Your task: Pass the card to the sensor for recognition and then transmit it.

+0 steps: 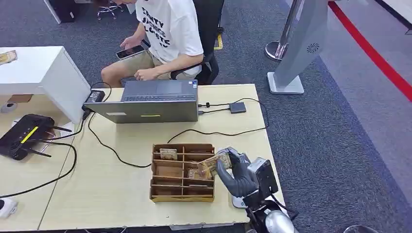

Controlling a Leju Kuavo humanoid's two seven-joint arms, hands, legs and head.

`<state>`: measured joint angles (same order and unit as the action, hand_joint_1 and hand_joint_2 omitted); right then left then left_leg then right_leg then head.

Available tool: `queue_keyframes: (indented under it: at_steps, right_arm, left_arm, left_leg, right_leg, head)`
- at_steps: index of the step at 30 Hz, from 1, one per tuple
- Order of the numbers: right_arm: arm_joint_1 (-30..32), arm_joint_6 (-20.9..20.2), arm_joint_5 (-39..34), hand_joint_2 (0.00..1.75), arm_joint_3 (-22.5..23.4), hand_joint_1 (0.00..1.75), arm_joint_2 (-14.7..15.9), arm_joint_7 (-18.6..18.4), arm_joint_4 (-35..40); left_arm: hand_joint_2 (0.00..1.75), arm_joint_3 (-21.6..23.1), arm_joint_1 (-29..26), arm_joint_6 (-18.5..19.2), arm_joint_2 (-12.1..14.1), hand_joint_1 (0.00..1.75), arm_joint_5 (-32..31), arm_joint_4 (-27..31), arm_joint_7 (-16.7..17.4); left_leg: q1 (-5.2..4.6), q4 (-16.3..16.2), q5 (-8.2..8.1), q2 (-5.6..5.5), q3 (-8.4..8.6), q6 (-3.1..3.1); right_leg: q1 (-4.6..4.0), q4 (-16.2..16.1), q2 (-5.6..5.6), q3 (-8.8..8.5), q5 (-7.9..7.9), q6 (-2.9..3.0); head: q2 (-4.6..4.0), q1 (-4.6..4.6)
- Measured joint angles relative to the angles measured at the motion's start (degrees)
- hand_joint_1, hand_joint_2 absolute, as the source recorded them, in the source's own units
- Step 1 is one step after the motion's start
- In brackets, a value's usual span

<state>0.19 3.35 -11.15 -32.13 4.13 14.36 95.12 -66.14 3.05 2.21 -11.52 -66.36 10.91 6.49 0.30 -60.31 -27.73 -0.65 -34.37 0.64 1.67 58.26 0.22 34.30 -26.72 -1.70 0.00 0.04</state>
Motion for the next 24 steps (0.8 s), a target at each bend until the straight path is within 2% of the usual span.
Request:
queue_keyframes:
  at_steps: [6,10,24]
  right_arm:
    - [6.36,3.14,2.47,1.75,4.01,1.75,3.54,-0.44,0.41]
    - [7.95,4.04,3.45,1.75,5.04,1.75,4.56,-0.81,0.44]
    - [8.97,7.98,5.75,1.75,6.44,1.75,4.81,-3.04,-2.41]
  left_arm:
    - [0.0,-1.62,-0.24,-0.61,-0.13,0.0,1.09,0.0,-0.09]
    - [0.0,-2.31,-0.26,-0.7,-0.28,0.0,1.09,0.0,-0.09]
    - [0.0,-2.53,-0.26,-1.01,-0.46,0.0,0.5,0.0,-0.26]
  left_leg:
    - [-0.04,0.0,-0.08,0.01,0.0,0.0]
    - [-0.03,0.0,-0.09,0.03,0.03,-0.02]
    - [-0.01,0.0,-0.09,0.02,0.01,-0.02]
  right_leg:
    - [0.0,-0.02,0.01,0.0,-0.03,-0.02]
    - [-0.01,-0.01,0.03,0.0,-0.03,0.0]
    - [-0.02,0.01,0.03,-0.01,-0.04,0.0]
  head:
    - [0.0,0.02]
    - [0.0,0.02]
    - [0.0,0.02]
